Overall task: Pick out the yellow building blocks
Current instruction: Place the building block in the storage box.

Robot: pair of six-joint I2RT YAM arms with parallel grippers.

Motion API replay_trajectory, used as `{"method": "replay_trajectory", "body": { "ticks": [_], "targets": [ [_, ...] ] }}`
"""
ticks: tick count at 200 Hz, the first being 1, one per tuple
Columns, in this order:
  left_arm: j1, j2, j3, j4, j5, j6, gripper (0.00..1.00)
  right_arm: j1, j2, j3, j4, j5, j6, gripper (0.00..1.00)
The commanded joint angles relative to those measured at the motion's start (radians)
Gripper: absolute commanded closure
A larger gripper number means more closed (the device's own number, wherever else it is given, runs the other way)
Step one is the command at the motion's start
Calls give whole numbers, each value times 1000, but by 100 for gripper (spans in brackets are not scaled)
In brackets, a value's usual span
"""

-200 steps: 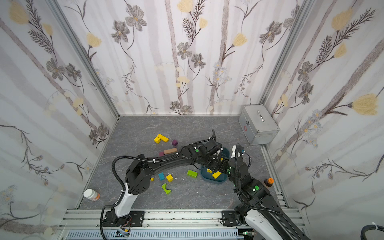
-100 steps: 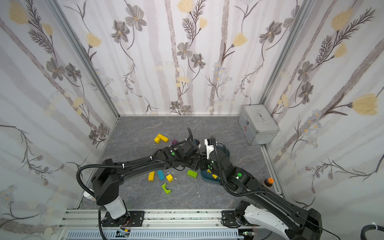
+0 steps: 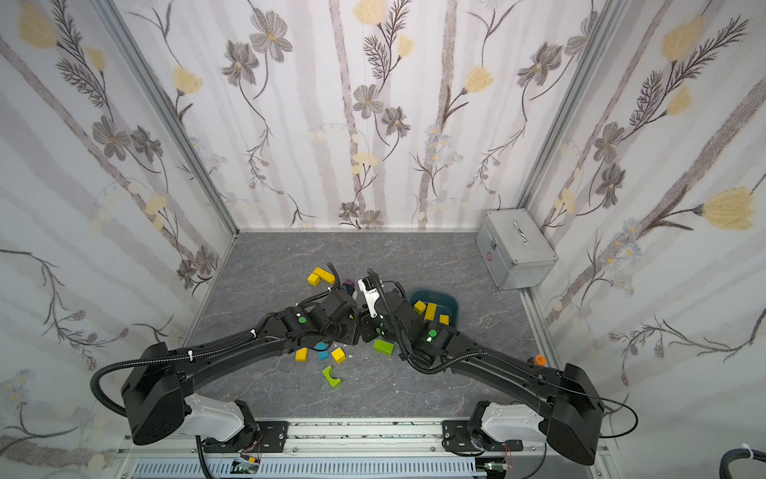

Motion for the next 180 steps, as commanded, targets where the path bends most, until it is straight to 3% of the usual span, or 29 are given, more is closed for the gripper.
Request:
{"method": "replay_trajectory", "body": {
  "ticks": [1, 84, 180],
  "targets": [
    [18, -53, -54, 5, -35, -35, 36, 15, 41, 25, 35, -21, -17, 61],
    [105, -233, -213, -34, -46, -52, 36, 38, 209, 109, 68, -56, 5, 62],
    [119, -369, -323, -96, -127, -129, 35, 54, 287, 98, 67, -66, 38, 60]
  ]
}}
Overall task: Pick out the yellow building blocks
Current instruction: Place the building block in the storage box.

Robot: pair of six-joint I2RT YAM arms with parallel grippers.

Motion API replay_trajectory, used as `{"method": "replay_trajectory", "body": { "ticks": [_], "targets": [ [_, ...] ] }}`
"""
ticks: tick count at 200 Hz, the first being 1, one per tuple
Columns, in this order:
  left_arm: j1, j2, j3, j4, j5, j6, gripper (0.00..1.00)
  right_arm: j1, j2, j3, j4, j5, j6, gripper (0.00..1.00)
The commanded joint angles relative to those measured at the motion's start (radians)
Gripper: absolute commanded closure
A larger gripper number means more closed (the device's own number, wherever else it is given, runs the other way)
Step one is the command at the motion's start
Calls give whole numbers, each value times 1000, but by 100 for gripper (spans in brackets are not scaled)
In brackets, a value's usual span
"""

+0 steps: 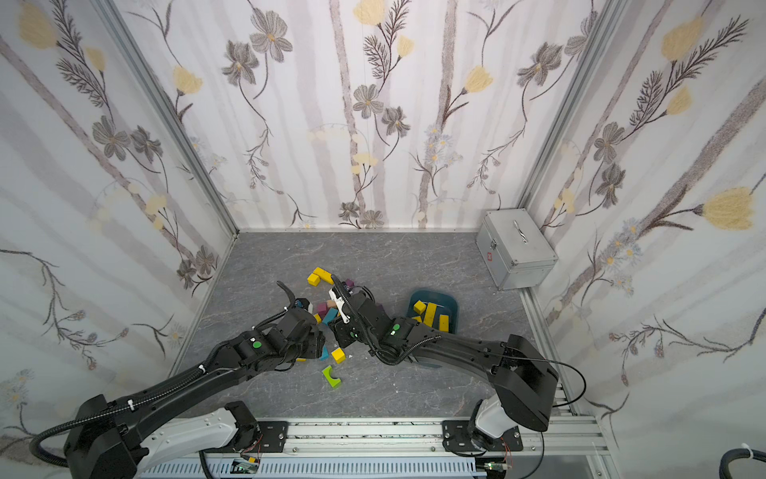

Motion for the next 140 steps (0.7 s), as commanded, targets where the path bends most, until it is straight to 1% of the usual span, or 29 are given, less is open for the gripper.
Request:
{"method": "replay_trajectory", "body": {
  "ticks": [1, 42, 70, 106, 140],
  "targets": [
    [6, -14, -23, -16, -43, -42, 35, 5, 24, -7, 28, -3, 15, 60],
    [9, -21, -51, -25, -54, -47, 34, 20, 69, -5, 27, -15, 20, 58],
    [11, -34, -98, -6, -73, -60, 34, 28, 99, -4, 25, -8, 21, 57],
    [17, -60, -157, 26, -81, -77, 33, 33, 148, 15, 17, -12, 22, 57],
    [23, -83, -183, 29, -97, -78, 33, 48, 194, 45, 4, -10, 5, 57]
  ]
}}
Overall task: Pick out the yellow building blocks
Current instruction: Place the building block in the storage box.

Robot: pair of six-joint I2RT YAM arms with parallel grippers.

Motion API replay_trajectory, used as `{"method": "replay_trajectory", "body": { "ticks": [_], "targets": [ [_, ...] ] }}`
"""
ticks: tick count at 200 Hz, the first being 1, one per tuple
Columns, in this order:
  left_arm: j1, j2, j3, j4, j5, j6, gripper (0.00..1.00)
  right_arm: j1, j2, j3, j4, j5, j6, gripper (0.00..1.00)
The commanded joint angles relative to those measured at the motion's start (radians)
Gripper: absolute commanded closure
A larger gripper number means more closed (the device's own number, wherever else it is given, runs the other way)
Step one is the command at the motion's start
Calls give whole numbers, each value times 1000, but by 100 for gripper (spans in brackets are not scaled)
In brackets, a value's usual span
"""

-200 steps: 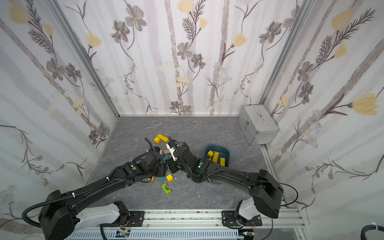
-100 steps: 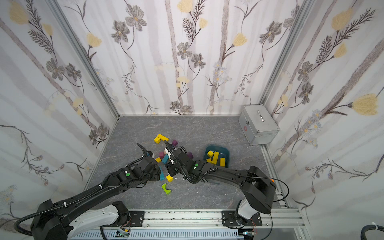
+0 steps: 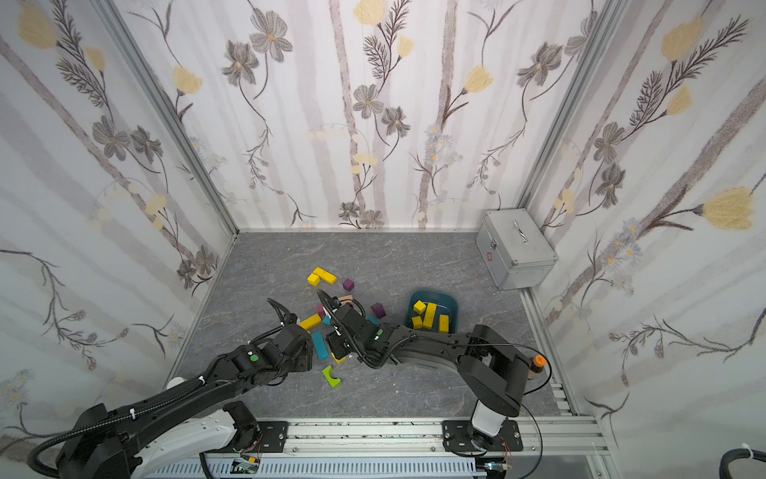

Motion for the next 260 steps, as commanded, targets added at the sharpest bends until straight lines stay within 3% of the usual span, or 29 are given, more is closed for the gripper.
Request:
{"method": "replay_trajectory", "body": {
  "ticks": [1, 54, 260],
  "targets": [
    [4, -17, -15, 18, -39, -18, 33, 10, 24, 19, 9, -9, -11, 57],
    [9, -101, -81, 27, -39, -44, 25, 23, 73, 28, -32, 27, 26, 56],
    [15, -124, -104, 37, -25, -50, 24, 26, 198, 102, -142, 47, 40, 58]
  ]
}}
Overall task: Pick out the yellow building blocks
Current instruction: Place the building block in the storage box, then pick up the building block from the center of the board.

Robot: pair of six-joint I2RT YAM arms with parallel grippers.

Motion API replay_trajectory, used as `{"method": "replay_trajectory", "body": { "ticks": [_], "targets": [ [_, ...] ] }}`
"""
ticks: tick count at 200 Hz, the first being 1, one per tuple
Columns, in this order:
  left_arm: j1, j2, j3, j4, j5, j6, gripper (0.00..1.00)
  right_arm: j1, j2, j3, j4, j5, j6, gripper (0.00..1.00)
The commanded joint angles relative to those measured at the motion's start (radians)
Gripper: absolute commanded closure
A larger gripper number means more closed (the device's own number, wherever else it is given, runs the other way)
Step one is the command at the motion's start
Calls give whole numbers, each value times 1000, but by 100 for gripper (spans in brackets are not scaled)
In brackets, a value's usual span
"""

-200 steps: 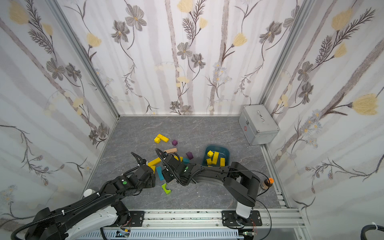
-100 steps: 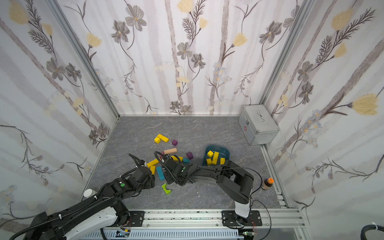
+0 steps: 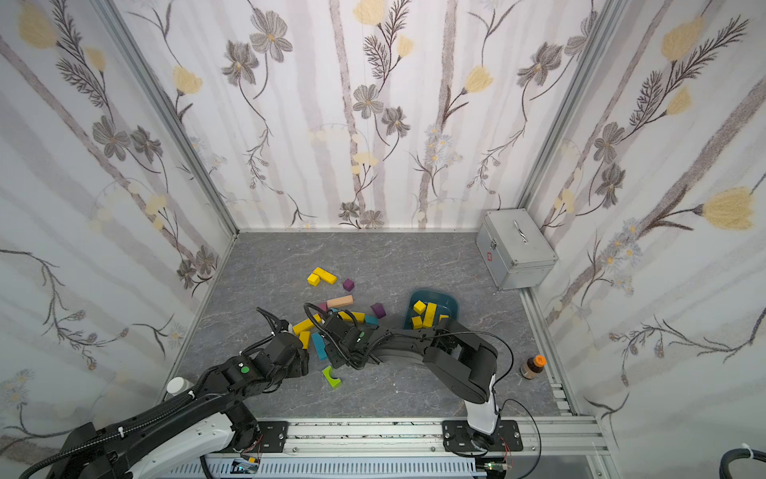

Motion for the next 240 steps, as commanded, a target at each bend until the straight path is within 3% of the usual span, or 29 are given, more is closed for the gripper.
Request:
{"method": "replay_trajectory", "body": {
  "ticks": [1, 141, 240],
  "targets": [
    [2, -5, -3, 10, -12, -19, 24, 3, 10, 11, -8, 12, 4, 58],
    [4, -8, -9, 19, -12, -19, 24, 15, 23, 31, -40, 20, 3, 59],
    [5, 2, 22, 36, -24, 7, 24, 17, -39, 25, -43, 51, 9, 70]
  ]
}}
